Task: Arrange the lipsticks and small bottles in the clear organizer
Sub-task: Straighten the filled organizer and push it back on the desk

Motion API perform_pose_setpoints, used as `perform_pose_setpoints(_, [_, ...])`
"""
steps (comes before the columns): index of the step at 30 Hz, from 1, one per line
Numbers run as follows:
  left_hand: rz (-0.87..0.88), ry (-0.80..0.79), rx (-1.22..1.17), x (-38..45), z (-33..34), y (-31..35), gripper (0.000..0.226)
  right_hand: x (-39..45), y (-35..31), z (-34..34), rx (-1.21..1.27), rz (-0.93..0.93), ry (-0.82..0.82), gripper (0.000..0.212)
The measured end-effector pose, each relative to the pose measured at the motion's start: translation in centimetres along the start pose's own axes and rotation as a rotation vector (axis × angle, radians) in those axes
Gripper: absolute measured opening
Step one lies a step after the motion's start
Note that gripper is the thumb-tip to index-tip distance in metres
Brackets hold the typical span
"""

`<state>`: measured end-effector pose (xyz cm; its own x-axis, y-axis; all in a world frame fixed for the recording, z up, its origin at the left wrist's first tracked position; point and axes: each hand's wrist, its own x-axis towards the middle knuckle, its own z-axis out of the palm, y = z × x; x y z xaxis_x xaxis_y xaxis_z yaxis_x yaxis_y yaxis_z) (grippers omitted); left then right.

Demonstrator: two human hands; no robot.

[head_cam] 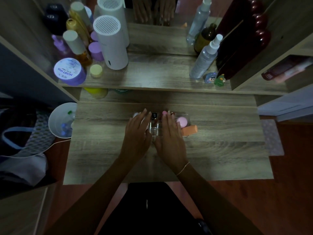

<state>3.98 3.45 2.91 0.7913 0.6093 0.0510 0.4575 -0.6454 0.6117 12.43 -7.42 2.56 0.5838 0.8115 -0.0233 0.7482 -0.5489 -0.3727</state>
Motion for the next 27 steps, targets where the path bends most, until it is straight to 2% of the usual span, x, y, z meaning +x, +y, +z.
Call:
perform_pose_setpoints(5, [-0.005,-0.007,-0.001,-0.2,-0.1,-0.3,0.056,-0.2,0.0,-0.1,0.016,-0.002,0.022,0.073])
perform_pose_setpoints(9, [-0.053,0.004,-0.038,-0.7,-0.3,-1.1,0.061,-1.5,1.1,-0.8,0.123,0.036,0.169,0.069])
perform_pose_setpoints(11, [-0.098,0.002,-0.067,-1.0,-0.2,-2.0,0.071,-2.8,2.4,-0.7,0.251,0.063,0.283,0.064])
perform_pose_setpoints(14, [-0.180,-0.033,-0.061,-1.2,0.3,-3.6,0.098,-4.7,4.3,0.0,0.407,0.231,0.393,0.066])
perform_pose_setpoints(19, [-0.317,-0.094,-0.090,-1.7,1.8,-5.6,0.116,-5.6,6.6,2.8,0.375,0.455,0.336,0.084])
perform_pose_setpoints(23, [-0.395,-0.092,-0.243,-1.3,3.1,-6.5,0.113,-4.3,8.4,4.0,0.364,0.507,0.181,0.095])
perform_pose_setpoints(27, [-0.395,0.003,-0.276,-1.4,3.9,-6.4,0.106,-3.2,9.5,4.8,0.317,0.507,0.162,0.093])
